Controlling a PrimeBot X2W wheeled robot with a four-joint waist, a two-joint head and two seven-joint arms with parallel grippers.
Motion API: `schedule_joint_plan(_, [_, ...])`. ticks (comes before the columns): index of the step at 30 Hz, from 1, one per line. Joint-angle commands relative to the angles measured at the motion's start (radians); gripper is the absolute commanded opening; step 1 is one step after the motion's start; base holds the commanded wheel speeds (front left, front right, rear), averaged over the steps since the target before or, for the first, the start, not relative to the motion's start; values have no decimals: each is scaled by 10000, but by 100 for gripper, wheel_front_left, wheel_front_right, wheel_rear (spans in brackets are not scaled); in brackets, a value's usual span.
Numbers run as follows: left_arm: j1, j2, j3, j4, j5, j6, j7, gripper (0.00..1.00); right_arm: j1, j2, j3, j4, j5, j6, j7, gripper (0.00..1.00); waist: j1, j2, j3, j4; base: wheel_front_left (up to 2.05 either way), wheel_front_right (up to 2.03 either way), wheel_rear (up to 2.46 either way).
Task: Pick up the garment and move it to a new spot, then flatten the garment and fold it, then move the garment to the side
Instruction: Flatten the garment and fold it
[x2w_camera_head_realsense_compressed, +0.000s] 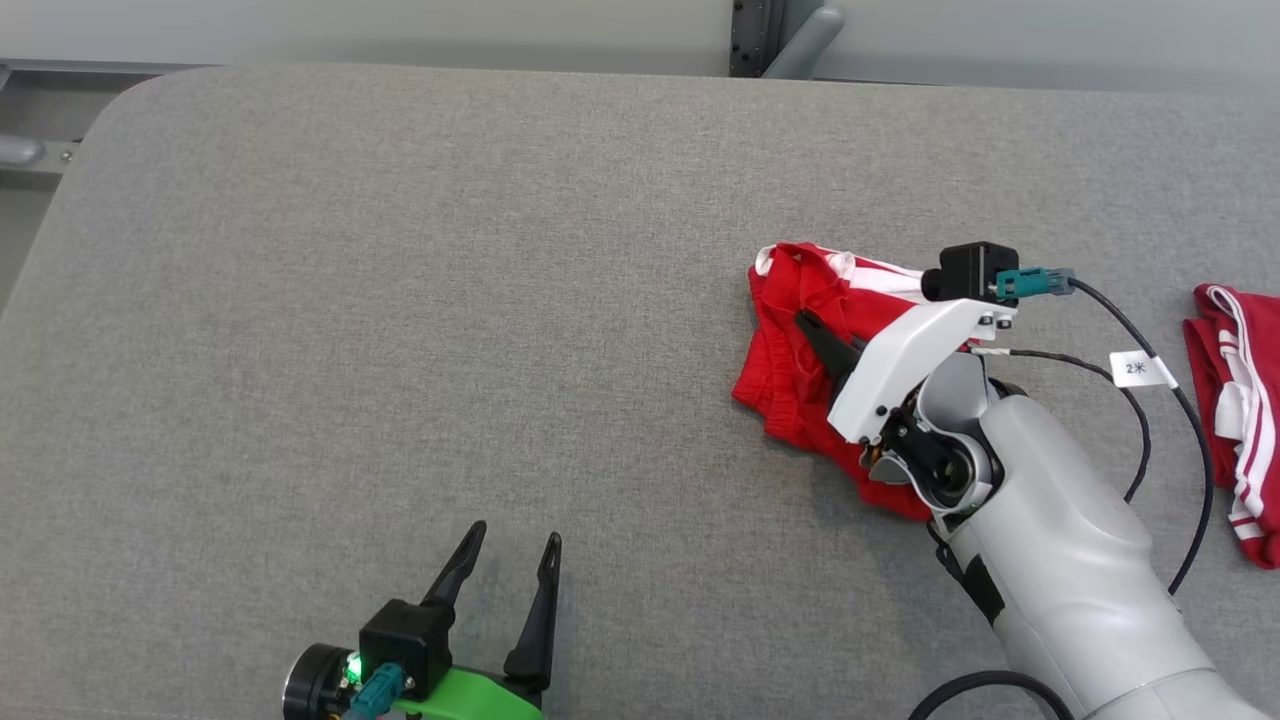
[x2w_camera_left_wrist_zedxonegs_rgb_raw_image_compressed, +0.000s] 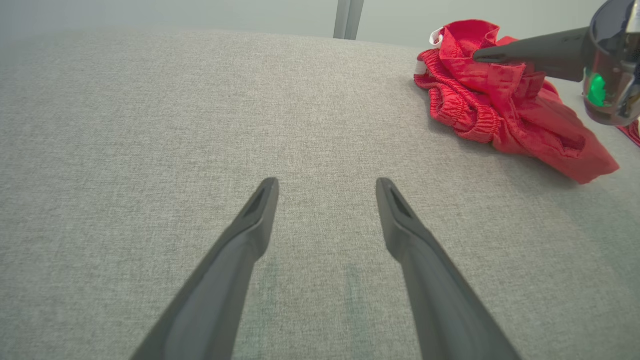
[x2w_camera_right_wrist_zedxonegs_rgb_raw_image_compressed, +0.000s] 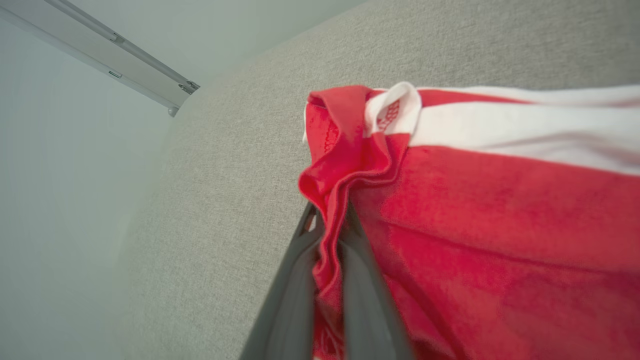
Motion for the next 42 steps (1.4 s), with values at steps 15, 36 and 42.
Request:
schedule_joint_plan(15, [296, -18, 30, 280, -237, 131, -285, 100, -349, -111, 1811, 585, -256, 2, -2801, 100, 0, 118, -690, -17, 0, 0, 0])
schedule_joint_plan(36, [1272, -339, 526, 190, 23, 92, -808, 100, 6485, -909, -4710, -3736, -6516, 0, -5421, 100, 0, 118, -1729, -407, 0, 0, 0])
schedule_joint_plan(42, [1442, -507, 867, 154, 298, -103, -793, 100, 7024, -376, -5115, -4205, -6872, -3, -5421, 100, 0, 118, -1835, -433, 0, 0, 0])
